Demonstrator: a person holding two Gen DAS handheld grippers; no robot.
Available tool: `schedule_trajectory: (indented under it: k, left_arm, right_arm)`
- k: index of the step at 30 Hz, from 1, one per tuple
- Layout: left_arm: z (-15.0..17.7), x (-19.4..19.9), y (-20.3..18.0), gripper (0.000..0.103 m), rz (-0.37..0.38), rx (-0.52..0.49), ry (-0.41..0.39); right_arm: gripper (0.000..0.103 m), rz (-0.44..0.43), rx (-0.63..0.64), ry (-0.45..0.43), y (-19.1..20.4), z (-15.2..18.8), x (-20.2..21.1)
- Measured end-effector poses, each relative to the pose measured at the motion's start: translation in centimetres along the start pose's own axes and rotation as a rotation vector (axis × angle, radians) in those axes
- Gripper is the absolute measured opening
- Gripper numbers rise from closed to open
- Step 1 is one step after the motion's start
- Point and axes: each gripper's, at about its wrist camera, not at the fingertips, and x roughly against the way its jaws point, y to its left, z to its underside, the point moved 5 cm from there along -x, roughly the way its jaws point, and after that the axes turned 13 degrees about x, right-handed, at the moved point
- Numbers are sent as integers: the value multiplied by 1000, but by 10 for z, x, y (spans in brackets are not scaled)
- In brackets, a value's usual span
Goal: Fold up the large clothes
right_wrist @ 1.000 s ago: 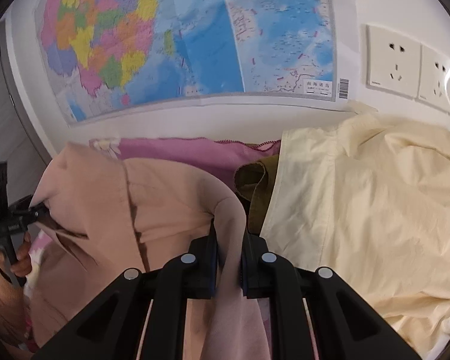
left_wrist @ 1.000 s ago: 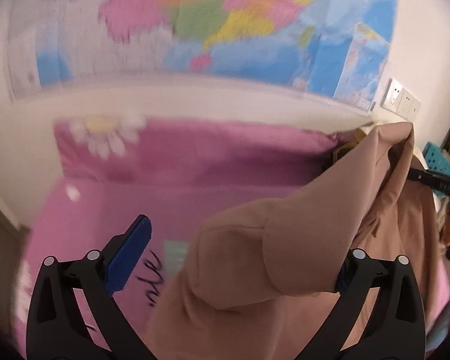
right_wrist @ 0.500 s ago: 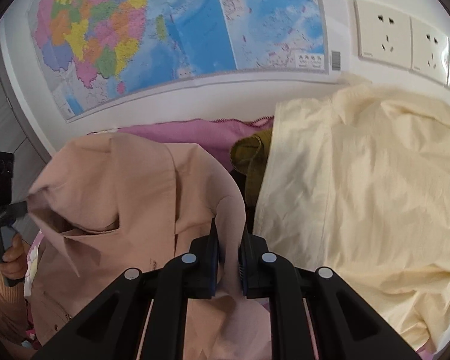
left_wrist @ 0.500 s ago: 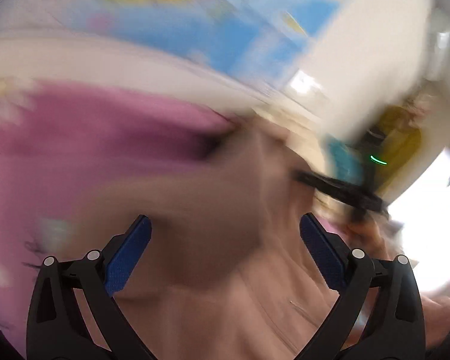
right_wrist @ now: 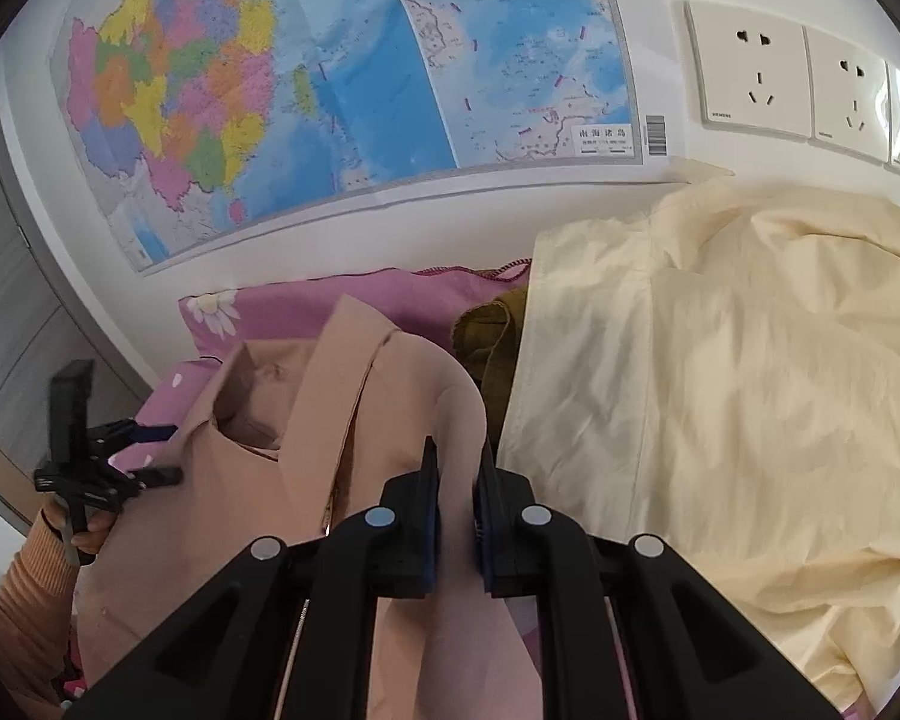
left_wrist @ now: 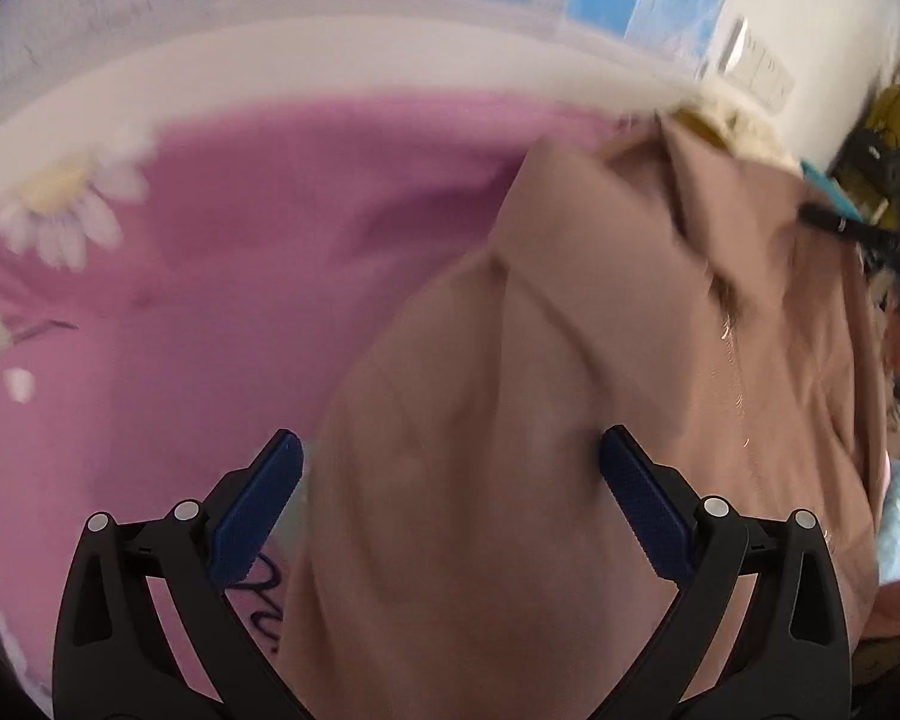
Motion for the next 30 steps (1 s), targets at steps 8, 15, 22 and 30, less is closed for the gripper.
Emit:
schedule_trajectory:
  k: [8, 15, 22, 30]
  left_arm:
    - [-17, -7, -9, 8, -14, 18, 13]
    - [-54, 60, -20, 45, -80, 80, -191]
    - [-36, 68, 8, 85, -163, 116, -220]
    - [58, 94, 64, 89, -160, 201, -159]
  right_arm:
    - [9, 35, 47, 19, -1, -13, -13]
    - [9, 52, -28, -51, -28, -50, -9]
    - [32, 143, -4, 60, -30, -27, -46]
    - [80, 134, 23, -26, -17, -12, 17]
